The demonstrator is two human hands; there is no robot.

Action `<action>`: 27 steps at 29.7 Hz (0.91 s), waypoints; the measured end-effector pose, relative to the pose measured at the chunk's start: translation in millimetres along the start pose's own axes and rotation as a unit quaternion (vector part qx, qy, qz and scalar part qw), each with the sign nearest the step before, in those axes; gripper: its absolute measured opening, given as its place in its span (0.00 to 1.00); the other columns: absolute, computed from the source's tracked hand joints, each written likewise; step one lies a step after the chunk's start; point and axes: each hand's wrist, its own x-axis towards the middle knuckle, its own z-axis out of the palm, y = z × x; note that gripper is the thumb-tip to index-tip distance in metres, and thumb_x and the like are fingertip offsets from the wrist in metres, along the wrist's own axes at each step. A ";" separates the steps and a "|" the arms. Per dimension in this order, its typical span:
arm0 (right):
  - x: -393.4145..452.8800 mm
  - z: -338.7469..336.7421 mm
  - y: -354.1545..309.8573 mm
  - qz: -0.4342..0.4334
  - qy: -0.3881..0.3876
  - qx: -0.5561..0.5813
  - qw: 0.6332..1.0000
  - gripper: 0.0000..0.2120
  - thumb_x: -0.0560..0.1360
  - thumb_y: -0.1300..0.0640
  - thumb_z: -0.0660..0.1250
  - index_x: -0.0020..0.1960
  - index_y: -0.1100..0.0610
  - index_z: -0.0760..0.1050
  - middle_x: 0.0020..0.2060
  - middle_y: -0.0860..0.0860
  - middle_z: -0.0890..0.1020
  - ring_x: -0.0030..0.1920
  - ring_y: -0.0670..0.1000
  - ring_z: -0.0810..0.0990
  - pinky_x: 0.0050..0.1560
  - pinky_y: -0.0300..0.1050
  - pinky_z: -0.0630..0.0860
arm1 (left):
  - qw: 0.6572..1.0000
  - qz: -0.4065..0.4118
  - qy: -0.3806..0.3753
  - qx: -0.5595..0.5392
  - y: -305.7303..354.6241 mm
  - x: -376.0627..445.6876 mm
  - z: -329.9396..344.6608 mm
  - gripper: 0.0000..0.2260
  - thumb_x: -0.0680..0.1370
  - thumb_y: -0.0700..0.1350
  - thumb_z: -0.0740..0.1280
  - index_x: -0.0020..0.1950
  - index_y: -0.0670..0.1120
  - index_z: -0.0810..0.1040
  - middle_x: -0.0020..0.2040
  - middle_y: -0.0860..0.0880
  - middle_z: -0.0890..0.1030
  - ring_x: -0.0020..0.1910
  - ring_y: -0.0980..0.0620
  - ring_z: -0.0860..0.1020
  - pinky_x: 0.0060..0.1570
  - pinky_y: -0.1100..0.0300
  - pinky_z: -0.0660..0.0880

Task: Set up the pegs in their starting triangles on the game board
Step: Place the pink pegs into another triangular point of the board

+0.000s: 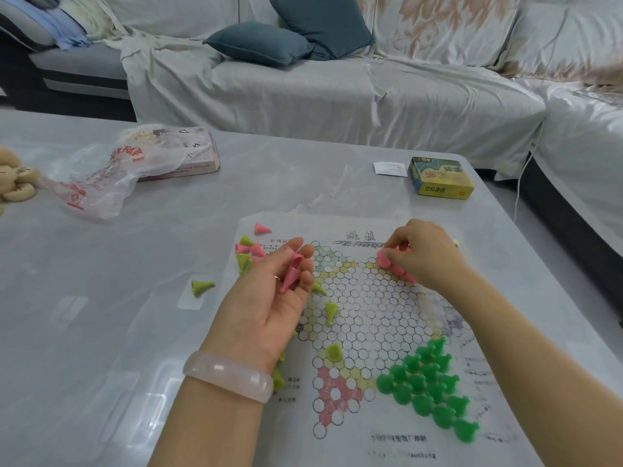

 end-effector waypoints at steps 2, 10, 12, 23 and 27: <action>-0.9 0.0 1.6 -0.004 -0.002 -0.001 1.000 0.05 0.72 0.56 0.67 0.42 0.55 0.80 0.32 0.43 0.71 0.48 0.50 0.69 0.37 0.39 0.63 | 1.000 0.002 0.001 0.002 1.3 0.8 -1.1 0.06 0.77 0.37 0.59 0.48 0.38 0.76 0.35 0.44 0.79 0.26 0.57 0.73 0.24 0.69 0.72; -1.3 2.6 5.2 -0.006 0.002 0.001 1.000 0.05 0.72 0.54 0.67 0.40 0.54 0.80 0.32 0.44 0.71 0.48 0.50 0.69 0.33 0.35 0.60 | 1.000 0.001 0.005 0.001 1.5 -0.1 -1.0 0.07 0.77 0.36 0.59 0.48 0.38 0.76 0.37 0.44 0.78 0.25 0.57 0.72 0.23 0.69 0.70; -1.2 3.3 6.3 -0.005 0.001 0.005 1.000 0.05 0.72 0.53 0.67 0.39 0.53 0.79 0.33 0.44 0.71 0.48 0.50 0.69 0.33 0.34 0.59 | 1.000 0.001 0.005 0.001 1.5 -0.5 -1.1 0.07 0.77 0.36 0.59 0.48 0.38 0.76 0.37 0.44 0.78 0.25 0.57 0.72 0.23 0.69 0.70; -10.1 -16.1 -8.9 -0.047 0.039 0.027 0.998 0.06 0.73 0.53 0.66 0.47 0.53 0.78 0.39 0.48 0.75 0.39 0.45 0.72 0.36 0.32 0.63 | 0.998 0.020 -0.029 0.058 -0.1 -1.6 1.3 0.04 0.77 0.37 0.60 0.48 0.39 0.74 0.32 0.47 0.81 0.26 0.57 0.72 0.24 0.69 0.71; -34.4 -26.6 -48.9 -0.067 -0.001 0.195 0.979 0.08 0.75 0.52 0.63 0.49 0.52 0.79 0.42 0.45 0.80 0.41 0.42 0.76 0.38 0.30 0.68 | 0.979 0.058 -0.065 0.182 -6.8 -4.3 4.5 0.04 0.76 0.40 0.62 0.45 0.40 0.74 0.34 0.48 0.82 0.25 0.59 0.71 0.24 0.69 0.70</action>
